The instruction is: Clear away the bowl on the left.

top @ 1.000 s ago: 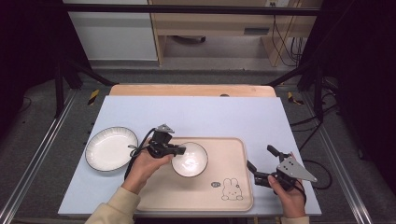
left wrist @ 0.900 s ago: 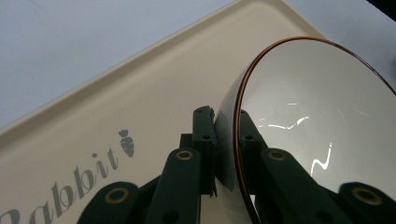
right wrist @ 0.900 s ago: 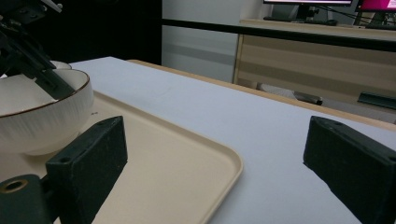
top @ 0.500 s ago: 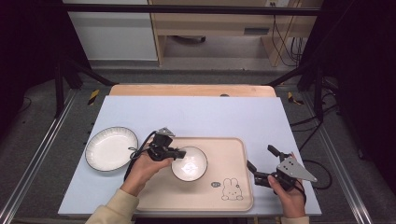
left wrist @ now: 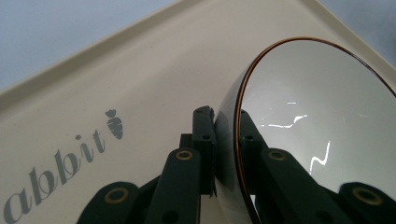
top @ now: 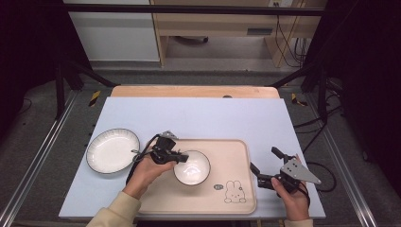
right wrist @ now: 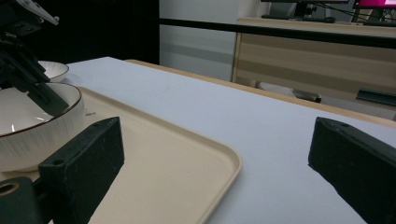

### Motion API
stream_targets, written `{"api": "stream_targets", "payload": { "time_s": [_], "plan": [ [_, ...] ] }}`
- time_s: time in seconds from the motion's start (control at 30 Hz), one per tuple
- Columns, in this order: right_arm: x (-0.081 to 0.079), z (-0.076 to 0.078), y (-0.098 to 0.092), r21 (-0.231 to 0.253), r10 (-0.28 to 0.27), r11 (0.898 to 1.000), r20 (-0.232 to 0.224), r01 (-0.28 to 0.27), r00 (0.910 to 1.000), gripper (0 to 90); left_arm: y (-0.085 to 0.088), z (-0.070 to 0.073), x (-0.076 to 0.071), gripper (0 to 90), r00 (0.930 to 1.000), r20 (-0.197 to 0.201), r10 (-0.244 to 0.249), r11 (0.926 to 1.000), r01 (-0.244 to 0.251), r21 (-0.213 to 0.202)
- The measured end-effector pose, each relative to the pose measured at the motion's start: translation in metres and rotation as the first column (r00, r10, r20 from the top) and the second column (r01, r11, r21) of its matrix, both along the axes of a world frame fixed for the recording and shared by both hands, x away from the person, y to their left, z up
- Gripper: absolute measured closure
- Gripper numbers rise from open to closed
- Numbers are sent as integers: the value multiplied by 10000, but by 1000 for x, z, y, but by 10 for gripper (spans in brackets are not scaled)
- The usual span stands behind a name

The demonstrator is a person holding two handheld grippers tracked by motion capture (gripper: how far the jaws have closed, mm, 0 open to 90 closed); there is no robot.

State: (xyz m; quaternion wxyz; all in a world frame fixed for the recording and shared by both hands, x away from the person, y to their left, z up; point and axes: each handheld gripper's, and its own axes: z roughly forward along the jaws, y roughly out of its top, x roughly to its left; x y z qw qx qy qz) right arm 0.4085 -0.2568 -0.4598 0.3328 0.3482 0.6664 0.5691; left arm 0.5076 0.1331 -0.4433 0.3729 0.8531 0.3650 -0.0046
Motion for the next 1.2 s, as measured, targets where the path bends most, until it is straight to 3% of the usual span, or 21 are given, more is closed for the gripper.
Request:
{"api": "stream_targets", "payload": {
  "time_s": [0.33, 0.4, 0.57, 0.73, 1.2],
  "plan": [
    [0, 1, -1, 28, 78, 10000, 167, -78, 9998, 42, 0, -4, 5, 824, 9997, -229, 59, 9999, -57, 85],
    [-1, 1, -1, 82, 74, 9999, 179, -75, 9998, 42, 0, -3, 6, 825, 9998, -179, -20, 9996, 25, 263],
    [1, 0, 0, 70, 154, 9999, 152, -155, 9998, 42, -1, -4, 5, 826, 9999, -109, 53, 9998, -51, 199],
    [2, 0, -2, 158, 130, 9998, 126, -132, 9998, 42, -1, -4, 4, 826, 9999, 119, -91, 9991, 87, 404],
    [1, 0, -4, 266, 161, 9995, 163, -165, 9997, 42, -2, -5, 3, 825, 9997, 242, 13, 9995, -21, 302]
  ]
}}
